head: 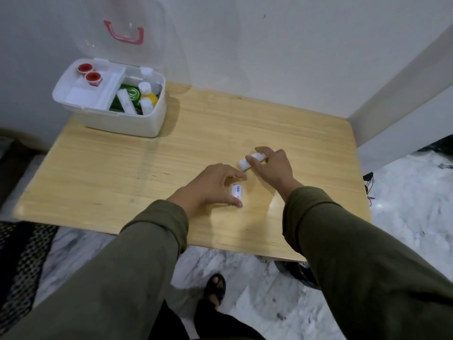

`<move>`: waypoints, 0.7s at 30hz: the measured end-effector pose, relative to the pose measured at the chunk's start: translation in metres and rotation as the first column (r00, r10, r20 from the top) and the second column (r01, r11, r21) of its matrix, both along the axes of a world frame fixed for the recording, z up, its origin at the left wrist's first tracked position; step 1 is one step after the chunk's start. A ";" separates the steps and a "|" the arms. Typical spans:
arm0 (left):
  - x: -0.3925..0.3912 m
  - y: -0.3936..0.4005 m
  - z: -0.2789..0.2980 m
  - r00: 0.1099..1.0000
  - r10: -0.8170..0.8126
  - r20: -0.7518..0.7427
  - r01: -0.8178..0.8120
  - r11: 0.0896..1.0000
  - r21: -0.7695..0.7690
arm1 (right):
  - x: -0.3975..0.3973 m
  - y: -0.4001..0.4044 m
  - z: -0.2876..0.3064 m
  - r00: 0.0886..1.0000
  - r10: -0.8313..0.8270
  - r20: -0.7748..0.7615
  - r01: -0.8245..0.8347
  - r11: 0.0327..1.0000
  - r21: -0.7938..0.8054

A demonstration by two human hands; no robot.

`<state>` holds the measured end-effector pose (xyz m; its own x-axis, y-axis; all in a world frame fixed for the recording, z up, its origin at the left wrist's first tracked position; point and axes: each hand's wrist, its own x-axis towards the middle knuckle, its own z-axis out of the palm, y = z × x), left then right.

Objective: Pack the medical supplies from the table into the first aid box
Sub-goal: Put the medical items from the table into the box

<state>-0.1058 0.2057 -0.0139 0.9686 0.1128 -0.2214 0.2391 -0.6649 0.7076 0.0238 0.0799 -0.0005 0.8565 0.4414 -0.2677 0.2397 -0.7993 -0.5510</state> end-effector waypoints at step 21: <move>-0.010 0.023 0.010 0.985 0.139 0.102 -0.147 0.987 0.070 | 0.003 0.005 0.015 0.999 0.012 -0.046 -0.007 0.994 0.109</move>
<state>-0.1161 0.2285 -0.0034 0.9577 0.2647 -0.1127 0.2686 -0.6825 0.6797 0.0269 0.0851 0.0149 0.8395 0.4785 -0.2573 0.2192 -0.7316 -0.6455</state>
